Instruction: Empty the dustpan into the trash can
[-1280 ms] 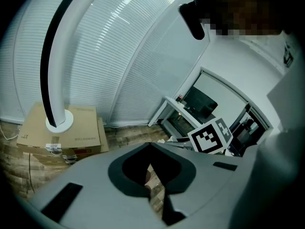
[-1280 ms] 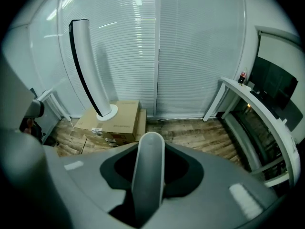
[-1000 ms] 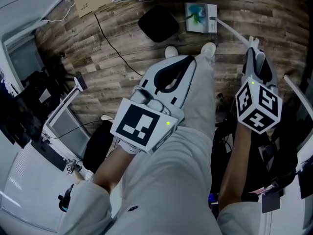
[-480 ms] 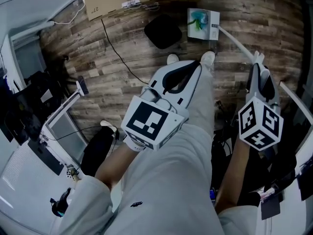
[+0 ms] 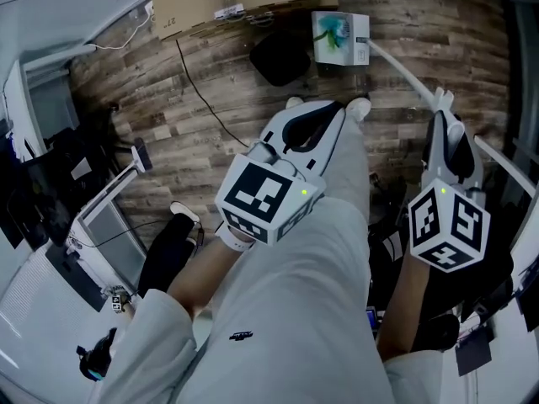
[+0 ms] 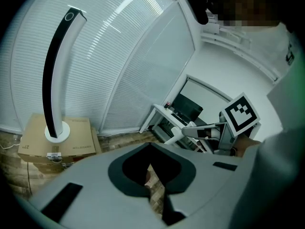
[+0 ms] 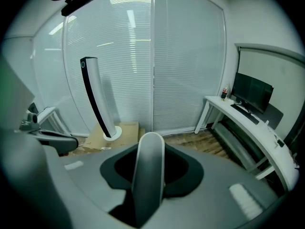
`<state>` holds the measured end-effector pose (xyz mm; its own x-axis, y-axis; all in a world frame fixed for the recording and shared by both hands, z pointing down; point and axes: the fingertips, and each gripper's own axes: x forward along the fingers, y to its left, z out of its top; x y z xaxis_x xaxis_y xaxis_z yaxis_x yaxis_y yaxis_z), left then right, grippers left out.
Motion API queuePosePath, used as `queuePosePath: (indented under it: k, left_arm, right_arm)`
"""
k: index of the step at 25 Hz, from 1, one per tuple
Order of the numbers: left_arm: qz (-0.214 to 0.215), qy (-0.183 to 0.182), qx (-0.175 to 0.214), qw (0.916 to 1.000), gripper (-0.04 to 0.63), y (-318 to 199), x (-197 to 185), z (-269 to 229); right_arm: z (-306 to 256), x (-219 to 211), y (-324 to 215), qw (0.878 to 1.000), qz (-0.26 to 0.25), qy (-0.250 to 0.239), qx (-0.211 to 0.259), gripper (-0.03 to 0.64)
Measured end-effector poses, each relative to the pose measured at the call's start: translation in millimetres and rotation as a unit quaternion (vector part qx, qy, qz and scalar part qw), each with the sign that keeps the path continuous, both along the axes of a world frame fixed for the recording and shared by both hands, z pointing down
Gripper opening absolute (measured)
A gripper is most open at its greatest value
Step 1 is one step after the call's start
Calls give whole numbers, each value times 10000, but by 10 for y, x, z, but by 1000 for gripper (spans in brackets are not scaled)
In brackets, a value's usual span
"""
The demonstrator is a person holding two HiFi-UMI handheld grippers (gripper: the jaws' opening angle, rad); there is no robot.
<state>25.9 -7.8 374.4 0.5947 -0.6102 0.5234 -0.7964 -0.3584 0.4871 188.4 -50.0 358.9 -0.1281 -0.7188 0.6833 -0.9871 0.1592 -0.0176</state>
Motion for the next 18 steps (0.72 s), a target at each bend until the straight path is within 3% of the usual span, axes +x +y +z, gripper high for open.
queuePosePath:
  k: [18]
  left_arm:
    - [81, 42, 280, 9996, 6, 200, 43, -421]
  right_arm:
    - [-1090, -320, 346, 9965, -616, -76, 554, 121]
